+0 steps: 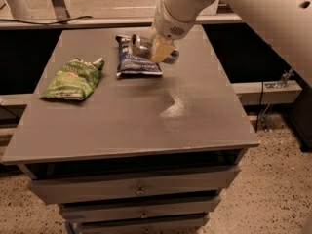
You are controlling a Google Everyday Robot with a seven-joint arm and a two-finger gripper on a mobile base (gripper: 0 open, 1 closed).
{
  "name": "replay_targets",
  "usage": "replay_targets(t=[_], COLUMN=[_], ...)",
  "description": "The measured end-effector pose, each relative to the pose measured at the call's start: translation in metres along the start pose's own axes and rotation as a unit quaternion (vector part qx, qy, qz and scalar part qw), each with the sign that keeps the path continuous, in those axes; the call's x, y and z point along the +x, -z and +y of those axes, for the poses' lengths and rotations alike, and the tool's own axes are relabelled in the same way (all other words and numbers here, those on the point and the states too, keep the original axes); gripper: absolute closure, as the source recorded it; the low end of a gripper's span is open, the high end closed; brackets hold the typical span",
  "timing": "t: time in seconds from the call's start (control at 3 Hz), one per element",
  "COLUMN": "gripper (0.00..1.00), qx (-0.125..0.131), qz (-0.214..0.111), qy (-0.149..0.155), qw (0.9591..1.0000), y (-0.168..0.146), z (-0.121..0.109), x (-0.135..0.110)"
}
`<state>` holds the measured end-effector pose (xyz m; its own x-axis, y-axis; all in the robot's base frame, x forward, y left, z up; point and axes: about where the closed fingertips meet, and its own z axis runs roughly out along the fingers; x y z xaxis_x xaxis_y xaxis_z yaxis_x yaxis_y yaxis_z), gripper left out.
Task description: Knock redbull can over
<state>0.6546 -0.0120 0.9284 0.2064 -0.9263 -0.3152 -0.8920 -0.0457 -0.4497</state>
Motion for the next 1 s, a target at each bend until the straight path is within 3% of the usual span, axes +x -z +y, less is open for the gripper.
replay_targets(t=[0.33, 0.67, 1.0], gripper=[1.0, 1.0, 1.0], qx=[-0.038, -0.08, -0.119], qz=[0.053, 0.089, 0.102], qy=[0.0, -0.022, -0.05], qw=[0.9979, 0.9926, 0.9865], y=[0.006, 0.02, 0.021], z=[0.009, 0.02, 0.037], x=[0.017, 0.037, 0.059])
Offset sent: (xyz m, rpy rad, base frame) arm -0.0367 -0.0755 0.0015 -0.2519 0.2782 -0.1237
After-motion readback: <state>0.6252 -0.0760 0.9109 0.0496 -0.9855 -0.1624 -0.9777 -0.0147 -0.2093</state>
